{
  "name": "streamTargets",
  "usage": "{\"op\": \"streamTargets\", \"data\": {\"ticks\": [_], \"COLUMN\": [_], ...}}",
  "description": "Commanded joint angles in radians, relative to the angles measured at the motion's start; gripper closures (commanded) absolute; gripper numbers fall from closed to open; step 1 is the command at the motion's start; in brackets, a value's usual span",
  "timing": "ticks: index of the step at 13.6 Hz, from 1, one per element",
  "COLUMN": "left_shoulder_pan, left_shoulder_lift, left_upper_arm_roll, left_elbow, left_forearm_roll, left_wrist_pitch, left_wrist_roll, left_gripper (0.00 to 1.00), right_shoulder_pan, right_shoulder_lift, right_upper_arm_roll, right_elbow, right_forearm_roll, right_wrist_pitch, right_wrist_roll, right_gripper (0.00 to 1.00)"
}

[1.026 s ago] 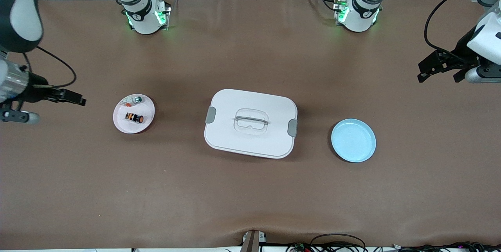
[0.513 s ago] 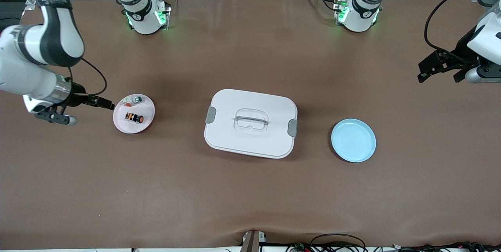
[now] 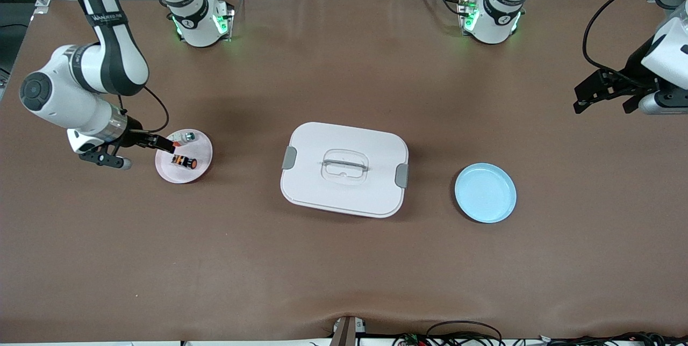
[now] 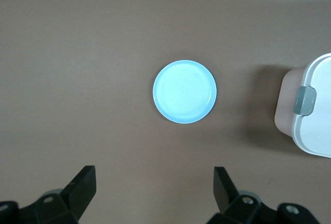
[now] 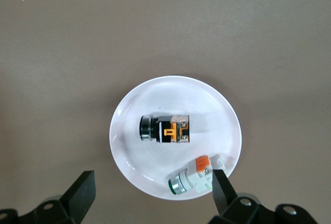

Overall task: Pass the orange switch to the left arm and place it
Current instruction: 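Reach the right gripper down to the orange switch on the white plate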

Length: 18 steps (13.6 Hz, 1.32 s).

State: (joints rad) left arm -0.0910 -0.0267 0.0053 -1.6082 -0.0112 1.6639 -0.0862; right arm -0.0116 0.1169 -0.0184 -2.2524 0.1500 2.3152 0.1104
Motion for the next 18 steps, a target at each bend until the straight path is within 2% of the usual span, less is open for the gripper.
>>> {"op": "streamTargets", "data": {"ticks": [1,11,18], "left_shoulder_pan": [0.004,0.007,-0.004], "left_shoulder_lift": [0.010,0.010,0.005], "left_upper_arm_roll": [-0.005,-0.004,-0.007], "left_elbow": [0.025,0.025,0.028], "left_forearm_roll": [-0.003,-0.003,-0.003], "left_wrist_pitch": [-0.026,-0.026,-0.026], "left_wrist_roll": [0.003,0.003,-0.004], "left_gripper": [0.00,0.00,0.00], "right_shoulder_pan": [0.012,0.041,0.038], "right_shoulder_lift": [0.067,0.202,0.236], "right_upper_arm_roll": [-0.002,-0.002,-0.003], "right_elbow": [-0.003,-0.024,-0.026], "right_forearm_roll": [0.006,-0.001,-0.003], "right_wrist_pitch": [0.084,0.271,0.277], "right_wrist_roll": [0.012,0.011,0.000], "right_gripper": [0.00,0.00,0.00]}}
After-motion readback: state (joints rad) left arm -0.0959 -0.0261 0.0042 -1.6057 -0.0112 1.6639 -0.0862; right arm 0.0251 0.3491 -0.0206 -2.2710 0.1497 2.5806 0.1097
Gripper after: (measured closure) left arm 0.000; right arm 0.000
